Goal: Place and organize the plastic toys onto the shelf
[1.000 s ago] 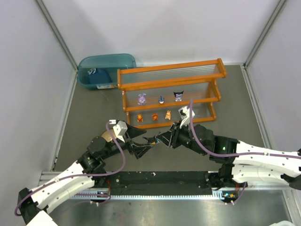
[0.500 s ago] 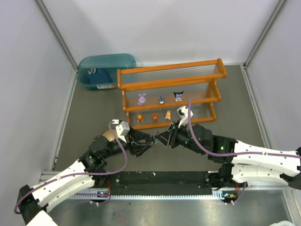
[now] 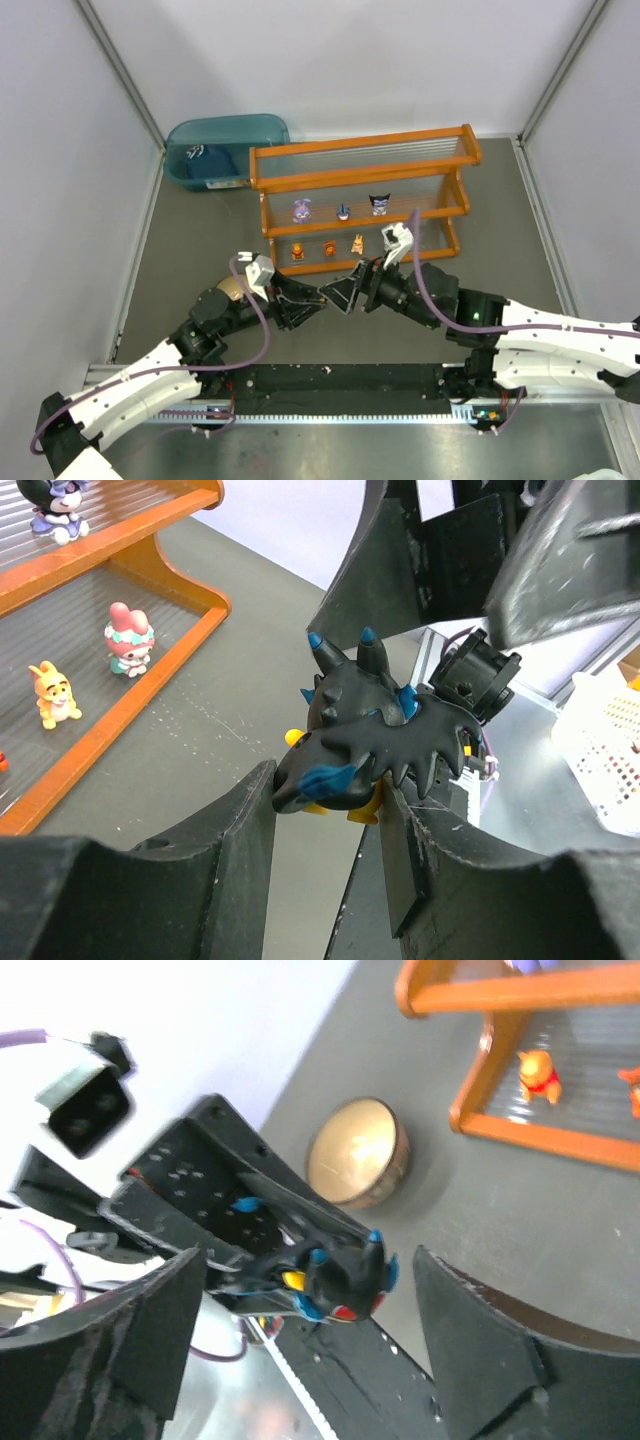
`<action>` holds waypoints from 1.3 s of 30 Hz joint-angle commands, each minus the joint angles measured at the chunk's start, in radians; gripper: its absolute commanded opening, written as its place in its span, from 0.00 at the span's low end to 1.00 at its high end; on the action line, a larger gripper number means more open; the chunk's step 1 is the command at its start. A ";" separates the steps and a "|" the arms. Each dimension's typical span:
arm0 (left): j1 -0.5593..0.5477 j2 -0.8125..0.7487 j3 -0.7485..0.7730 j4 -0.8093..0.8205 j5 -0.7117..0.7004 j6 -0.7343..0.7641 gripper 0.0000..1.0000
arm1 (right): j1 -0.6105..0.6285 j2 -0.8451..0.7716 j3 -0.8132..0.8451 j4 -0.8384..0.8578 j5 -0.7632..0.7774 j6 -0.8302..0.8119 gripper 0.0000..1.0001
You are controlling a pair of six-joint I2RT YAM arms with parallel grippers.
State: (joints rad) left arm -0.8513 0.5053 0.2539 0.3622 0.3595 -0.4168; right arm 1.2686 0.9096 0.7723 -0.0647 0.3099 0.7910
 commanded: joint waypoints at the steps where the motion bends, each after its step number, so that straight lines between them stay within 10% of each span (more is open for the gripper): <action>1: 0.005 -0.033 -0.036 0.141 -0.039 -0.074 0.00 | 0.008 -0.093 -0.053 0.167 0.027 0.013 0.90; 17: 0.004 -0.010 -0.120 0.463 -0.139 -0.277 0.00 | 0.011 -0.098 -0.257 0.571 0.029 -0.035 0.75; 39: 0.004 0.021 -0.116 0.480 -0.123 -0.278 0.00 | 0.015 -0.002 -0.208 0.603 -0.002 -0.041 0.68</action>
State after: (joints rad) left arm -0.8513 0.5186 0.1246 0.7605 0.2302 -0.6865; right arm 1.2697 0.9020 0.5110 0.4866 0.3195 0.7605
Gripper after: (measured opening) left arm 0.461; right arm 0.687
